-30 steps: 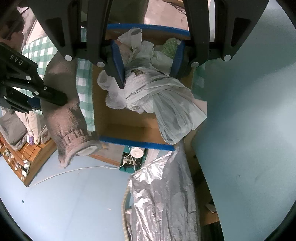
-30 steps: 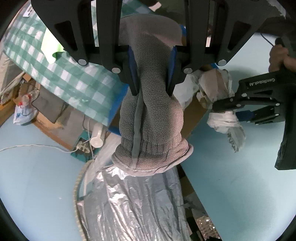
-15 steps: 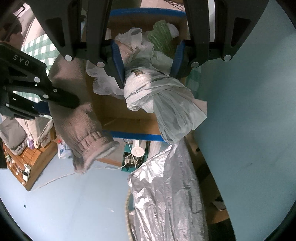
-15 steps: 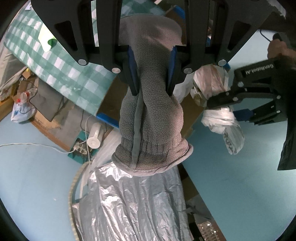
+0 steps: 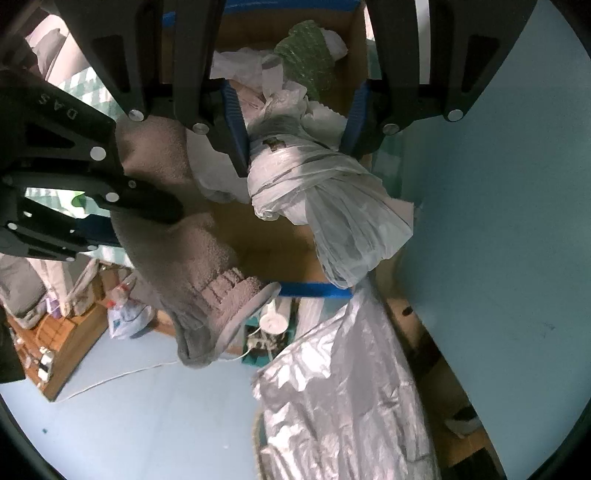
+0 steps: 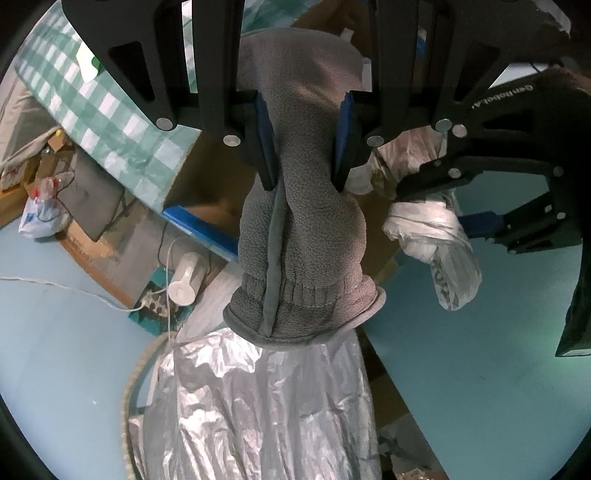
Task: Organize soft objects
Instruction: 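Open the right tool dropping the grey sock while the left tool drops the bag bundle into the box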
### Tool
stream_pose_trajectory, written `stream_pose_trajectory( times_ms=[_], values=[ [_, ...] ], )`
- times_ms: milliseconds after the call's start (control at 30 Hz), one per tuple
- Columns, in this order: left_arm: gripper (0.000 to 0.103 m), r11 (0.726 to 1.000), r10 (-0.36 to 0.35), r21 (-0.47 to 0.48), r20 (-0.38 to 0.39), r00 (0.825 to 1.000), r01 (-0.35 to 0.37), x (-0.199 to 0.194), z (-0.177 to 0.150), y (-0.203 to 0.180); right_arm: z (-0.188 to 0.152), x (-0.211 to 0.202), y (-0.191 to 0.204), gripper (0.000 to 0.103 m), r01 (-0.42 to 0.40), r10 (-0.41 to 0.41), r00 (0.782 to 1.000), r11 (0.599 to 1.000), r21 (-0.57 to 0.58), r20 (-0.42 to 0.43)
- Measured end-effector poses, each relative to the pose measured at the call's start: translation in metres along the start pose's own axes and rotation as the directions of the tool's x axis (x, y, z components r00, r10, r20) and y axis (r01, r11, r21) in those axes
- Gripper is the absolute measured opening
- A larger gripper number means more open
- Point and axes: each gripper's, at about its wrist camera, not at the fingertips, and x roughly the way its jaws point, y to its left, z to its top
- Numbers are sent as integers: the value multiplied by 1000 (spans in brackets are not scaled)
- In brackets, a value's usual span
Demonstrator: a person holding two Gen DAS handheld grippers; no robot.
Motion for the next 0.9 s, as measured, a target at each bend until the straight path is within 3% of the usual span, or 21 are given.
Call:
stream_pose_trajectory(
  times_ms=[167,333,467,900],
  values=[
    [52,1000,5,-11,-1,1000,-5,4,0,5,5,9,2,43,7,-7,1000,1000,-19,-26],
    [62,999,28,-23,-1,1000,-28,5,1,11,9,11,6,48,12,-14,999,999,-52,-34],
    [70,999,25,-44,3,1000,-25,4,1,16,14,5,4,62,30,-31,999,998,-49,-9],
    [72,999,21,-41,42,999,-19,-19,-8,5,10,-23,9,67,33,-32,999,999,-41,40]
  ],
)
